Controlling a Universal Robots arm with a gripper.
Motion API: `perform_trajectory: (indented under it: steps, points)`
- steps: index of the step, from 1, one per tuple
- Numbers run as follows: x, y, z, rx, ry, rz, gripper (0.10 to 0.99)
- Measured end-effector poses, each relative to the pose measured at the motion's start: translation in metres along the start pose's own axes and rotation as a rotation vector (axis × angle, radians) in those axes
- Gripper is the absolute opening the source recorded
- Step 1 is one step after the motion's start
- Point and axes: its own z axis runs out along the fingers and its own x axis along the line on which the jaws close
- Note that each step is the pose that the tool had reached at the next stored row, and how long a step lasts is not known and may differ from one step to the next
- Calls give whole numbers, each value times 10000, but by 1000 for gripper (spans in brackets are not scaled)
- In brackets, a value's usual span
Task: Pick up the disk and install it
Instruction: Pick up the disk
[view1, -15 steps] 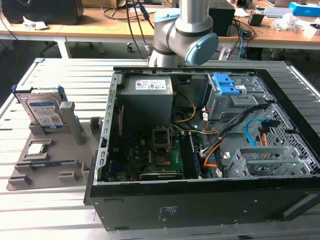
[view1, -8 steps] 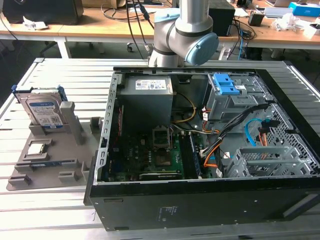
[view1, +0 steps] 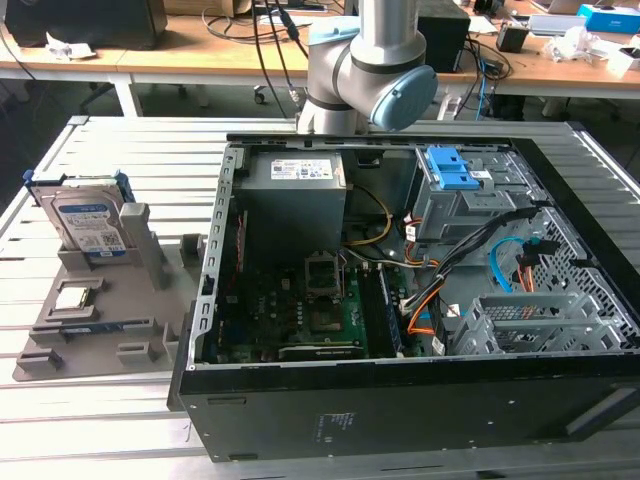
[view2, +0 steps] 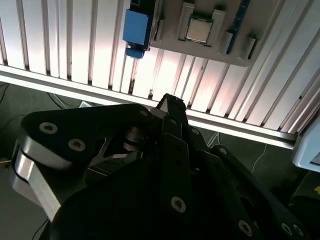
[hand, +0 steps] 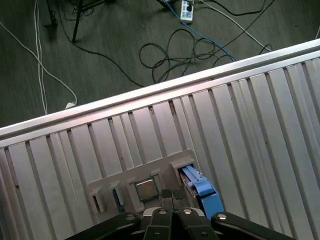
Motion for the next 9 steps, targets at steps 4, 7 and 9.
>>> perform_trajectory:
  steps: [4, 7, 9]
  points:
    - [0, 0, 0, -14, 28, -626, 106]
    - [0, 0, 0, -25, 49, -1110, 106]
    - [0, 0, 0, -33, 65, -1444, 106]
